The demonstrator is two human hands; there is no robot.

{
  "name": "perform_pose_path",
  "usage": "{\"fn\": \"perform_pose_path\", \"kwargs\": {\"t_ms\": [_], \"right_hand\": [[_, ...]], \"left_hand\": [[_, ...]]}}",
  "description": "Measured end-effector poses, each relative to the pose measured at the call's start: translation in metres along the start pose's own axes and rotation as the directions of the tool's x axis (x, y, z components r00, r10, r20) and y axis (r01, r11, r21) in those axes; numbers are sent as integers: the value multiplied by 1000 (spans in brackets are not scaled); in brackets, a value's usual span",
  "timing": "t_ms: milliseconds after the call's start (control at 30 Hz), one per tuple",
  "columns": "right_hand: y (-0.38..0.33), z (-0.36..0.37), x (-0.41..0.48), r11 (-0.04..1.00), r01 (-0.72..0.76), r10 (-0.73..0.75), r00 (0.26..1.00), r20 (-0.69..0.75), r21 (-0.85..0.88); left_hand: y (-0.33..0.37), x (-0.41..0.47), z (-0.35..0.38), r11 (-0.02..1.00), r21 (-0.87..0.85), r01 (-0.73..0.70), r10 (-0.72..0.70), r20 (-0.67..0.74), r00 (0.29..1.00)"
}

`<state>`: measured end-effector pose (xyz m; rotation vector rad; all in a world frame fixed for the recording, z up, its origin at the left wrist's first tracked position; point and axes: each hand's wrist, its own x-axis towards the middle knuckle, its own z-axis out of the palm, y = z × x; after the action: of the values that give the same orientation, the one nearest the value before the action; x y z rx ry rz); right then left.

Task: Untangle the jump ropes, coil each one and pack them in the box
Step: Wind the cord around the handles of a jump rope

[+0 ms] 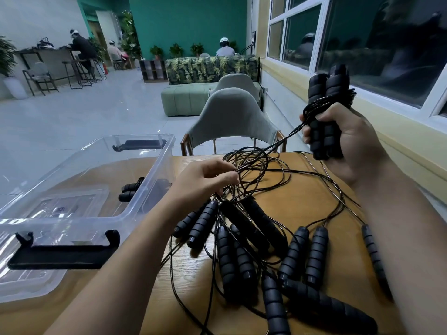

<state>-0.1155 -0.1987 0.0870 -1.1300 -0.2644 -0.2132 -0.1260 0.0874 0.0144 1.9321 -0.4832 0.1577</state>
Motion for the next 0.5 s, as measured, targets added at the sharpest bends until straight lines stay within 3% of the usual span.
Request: {"fn": "perform_pose_path", "kwargs": {"t_ms": [200, 400, 500], "right_hand": [[0, 0, 0, 1000, -7, 7, 1000, -1, 10], [-1, 1, -1, 1000, -5, 4, 1000, 5, 2], [-2, 0, -1, 1000, 0, 0, 1000, -20, 6]], "left_hand": [[-7, 1, 0, 999, -43, -9, 7, -49, 999], [-9, 5, 5, 983, 150, -108, 137, -203, 969], [-9, 4, 9, 974, 198, -110, 152, -206, 967]]}}
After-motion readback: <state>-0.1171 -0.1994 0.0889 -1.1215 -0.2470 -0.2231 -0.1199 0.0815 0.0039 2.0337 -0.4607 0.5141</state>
